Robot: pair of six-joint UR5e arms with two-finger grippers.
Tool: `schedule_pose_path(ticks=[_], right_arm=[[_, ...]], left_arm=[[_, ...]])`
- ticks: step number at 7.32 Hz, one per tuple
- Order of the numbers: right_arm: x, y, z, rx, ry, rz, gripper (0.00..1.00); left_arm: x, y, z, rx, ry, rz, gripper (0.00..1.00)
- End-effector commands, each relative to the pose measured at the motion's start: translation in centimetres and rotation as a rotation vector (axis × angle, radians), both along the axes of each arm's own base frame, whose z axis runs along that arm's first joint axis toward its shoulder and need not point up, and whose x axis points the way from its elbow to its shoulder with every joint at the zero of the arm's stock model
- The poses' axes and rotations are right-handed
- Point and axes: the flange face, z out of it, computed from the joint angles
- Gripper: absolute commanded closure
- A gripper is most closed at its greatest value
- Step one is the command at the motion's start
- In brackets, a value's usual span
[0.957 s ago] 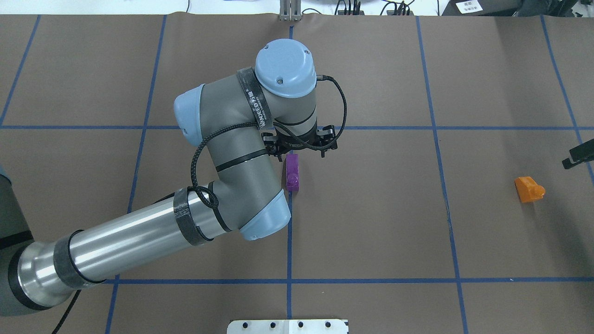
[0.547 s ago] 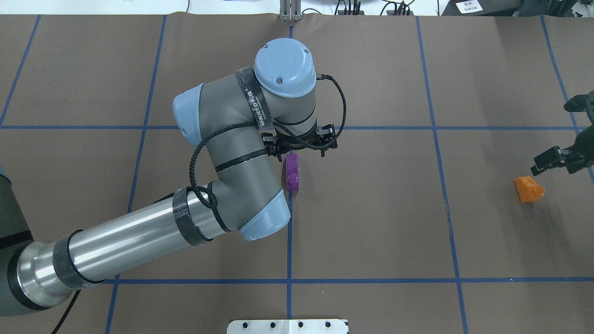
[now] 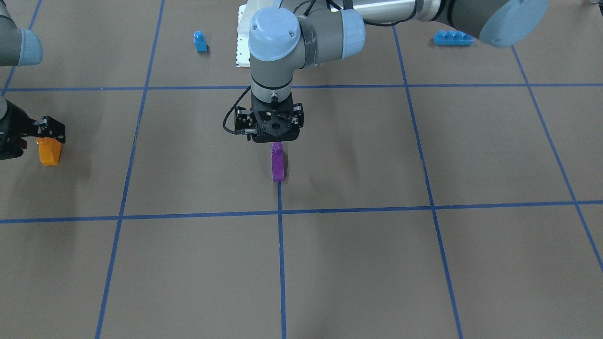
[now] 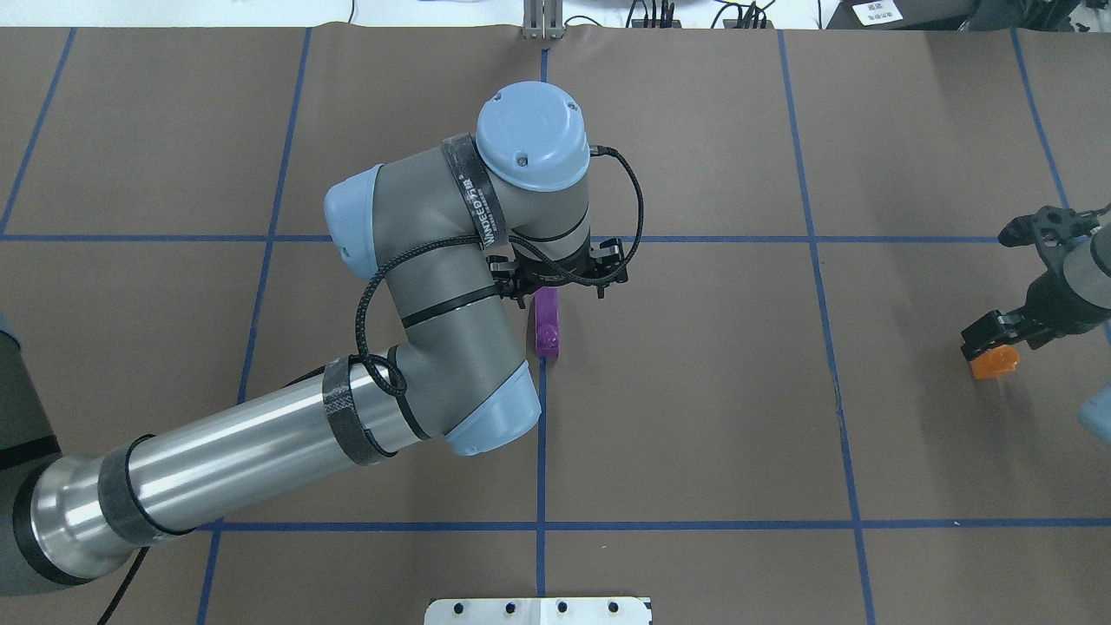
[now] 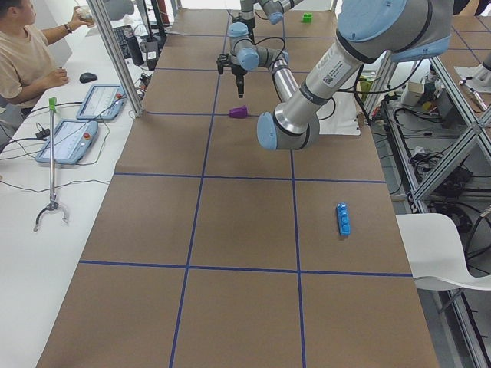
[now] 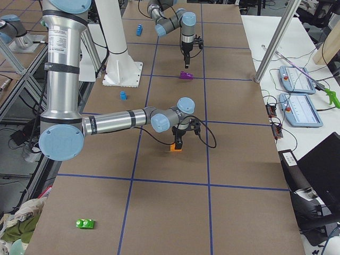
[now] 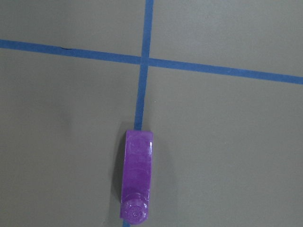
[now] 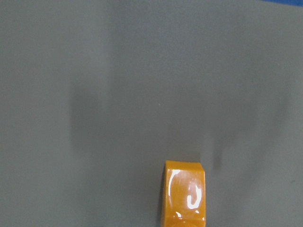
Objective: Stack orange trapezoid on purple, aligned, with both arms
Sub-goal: 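Grasp the orange trapezoid block with the right gripper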
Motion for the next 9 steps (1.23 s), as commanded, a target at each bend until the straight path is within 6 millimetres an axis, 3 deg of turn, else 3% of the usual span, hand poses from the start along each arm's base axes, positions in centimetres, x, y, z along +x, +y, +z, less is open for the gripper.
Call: schedule_pose_path(ticks=[1, 4, 5, 6, 7, 9], right_arm=[[0.0, 0.5, 1.6, 0.011, 0.023, -0.036, 0.07], [-1.0, 0.4, 3.1, -0.015, 0.039, -0.05, 0.1], [-1.1, 0.4, 3.1, -0.016, 0.039, -0.05, 0.27], [-1.1, 0.4, 3.1, -0.018, 0.039, -0.051, 0.68], [-1.1, 0.4, 3.2, -0.019, 0.04, -0.051, 0.97], [-2.0, -1.2, 0.3, 0.023, 0.006, -0.042, 1.0]], left_arm=[[0.1, 0.0, 0.7, -0.004, -0.007, 0.001, 0.0], [0.2, 0.2, 0.7, -0.004, -0.007, 0.003, 0.0], [0.2, 0.2, 0.7, -0.004, -0.007, 0.003, 0.0], [0.2, 0.2, 0.7, -0.009, -0.007, -0.001, 0.0], [0.1, 0.1, 0.7, -0.01, -0.008, -0.005, 0.0], [0.0, 0.1, 0.6, -0.008, -0.005, -0.007, 0.0]])
